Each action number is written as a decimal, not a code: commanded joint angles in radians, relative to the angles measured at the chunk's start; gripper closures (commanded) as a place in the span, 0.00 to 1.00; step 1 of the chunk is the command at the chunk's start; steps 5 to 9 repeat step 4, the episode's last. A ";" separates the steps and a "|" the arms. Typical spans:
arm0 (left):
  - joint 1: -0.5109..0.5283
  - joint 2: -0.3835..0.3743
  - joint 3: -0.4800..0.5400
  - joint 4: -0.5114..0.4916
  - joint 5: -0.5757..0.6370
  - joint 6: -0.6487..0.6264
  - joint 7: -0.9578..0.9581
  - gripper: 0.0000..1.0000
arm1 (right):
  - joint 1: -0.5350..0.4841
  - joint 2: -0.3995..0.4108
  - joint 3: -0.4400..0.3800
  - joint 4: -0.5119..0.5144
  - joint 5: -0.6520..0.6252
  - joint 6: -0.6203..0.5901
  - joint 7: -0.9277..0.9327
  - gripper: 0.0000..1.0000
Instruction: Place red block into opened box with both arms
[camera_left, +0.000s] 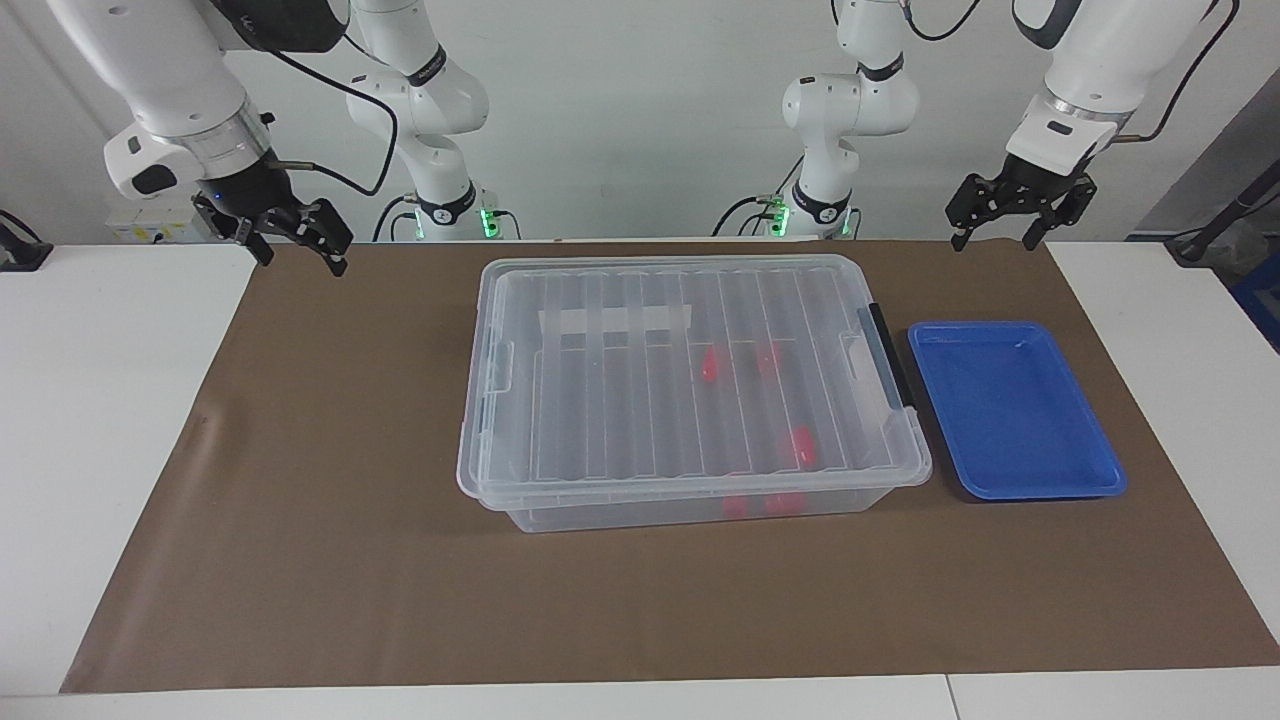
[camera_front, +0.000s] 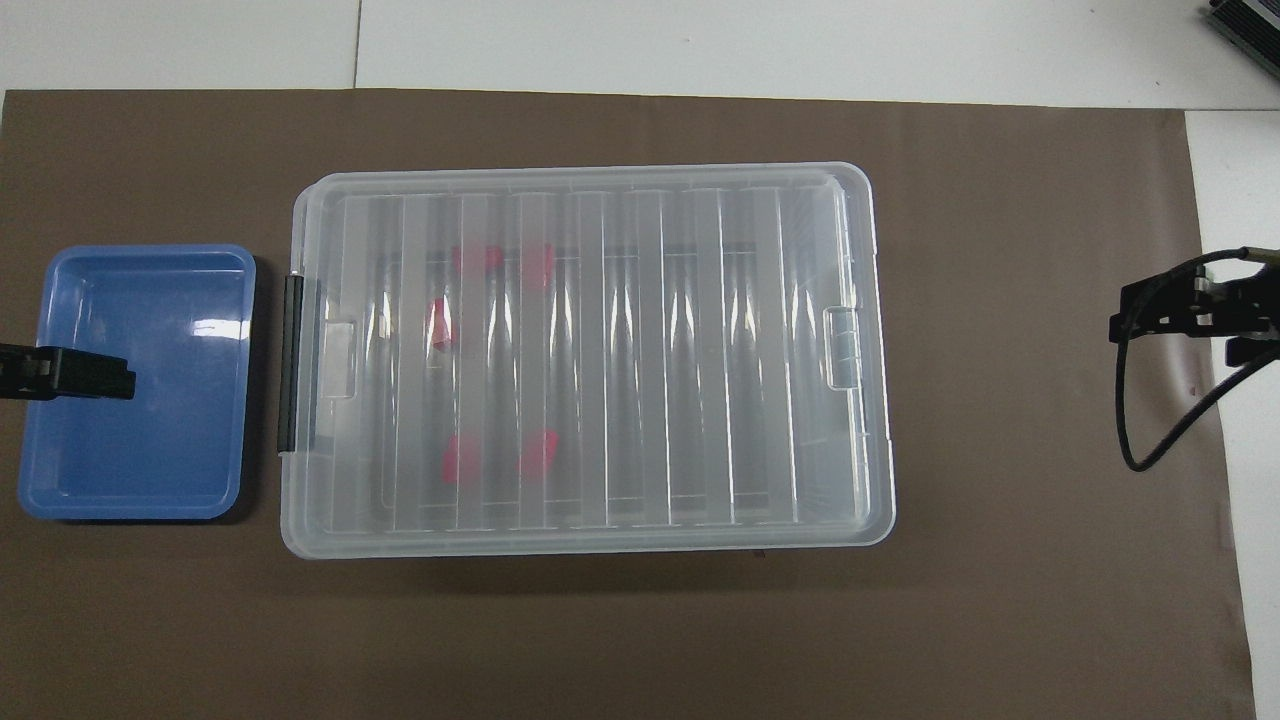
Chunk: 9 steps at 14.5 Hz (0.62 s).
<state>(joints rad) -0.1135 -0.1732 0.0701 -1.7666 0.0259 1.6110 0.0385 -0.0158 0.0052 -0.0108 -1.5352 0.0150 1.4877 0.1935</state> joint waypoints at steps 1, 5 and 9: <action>-0.002 -0.012 0.005 -0.013 -0.012 -0.007 -0.006 0.00 | 0.000 -0.027 0.002 -0.036 -0.017 0.028 -0.028 0.00; -0.002 -0.012 0.005 -0.013 -0.012 -0.007 -0.006 0.00 | 0.000 -0.027 0.002 -0.040 -0.029 0.029 -0.042 0.00; -0.002 -0.012 0.005 -0.013 -0.012 -0.007 -0.006 0.00 | 0.000 -0.027 0.002 -0.040 -0.029 0.029 -0.042 0.00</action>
